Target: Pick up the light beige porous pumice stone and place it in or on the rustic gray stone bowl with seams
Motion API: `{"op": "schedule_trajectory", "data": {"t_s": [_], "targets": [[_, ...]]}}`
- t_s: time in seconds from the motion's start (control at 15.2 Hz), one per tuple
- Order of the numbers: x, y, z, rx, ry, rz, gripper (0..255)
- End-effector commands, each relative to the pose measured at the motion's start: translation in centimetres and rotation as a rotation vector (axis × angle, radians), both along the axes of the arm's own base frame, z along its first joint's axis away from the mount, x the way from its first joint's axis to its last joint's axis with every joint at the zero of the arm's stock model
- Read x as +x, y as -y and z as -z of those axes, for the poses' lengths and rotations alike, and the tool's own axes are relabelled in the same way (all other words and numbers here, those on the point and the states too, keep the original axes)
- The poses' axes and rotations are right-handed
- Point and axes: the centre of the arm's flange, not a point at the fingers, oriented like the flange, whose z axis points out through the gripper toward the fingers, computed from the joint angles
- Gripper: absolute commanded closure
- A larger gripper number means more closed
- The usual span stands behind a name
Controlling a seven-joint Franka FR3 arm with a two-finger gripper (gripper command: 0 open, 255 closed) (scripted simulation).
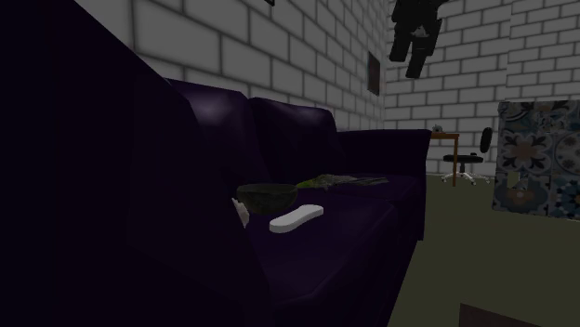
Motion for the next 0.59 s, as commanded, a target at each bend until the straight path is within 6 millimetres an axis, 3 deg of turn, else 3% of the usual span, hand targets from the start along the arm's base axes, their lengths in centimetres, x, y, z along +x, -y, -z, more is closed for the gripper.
{"op": "schedule_trajectory", "data": {"t_s": [0.0, 0.53], "targets": [[0.0, 0.0, 0.0, 0.0, 0.0, 0.0, 0], [7.5, -6.0, 5.3, 0.037, -0.031, 0.3, 0]]}}
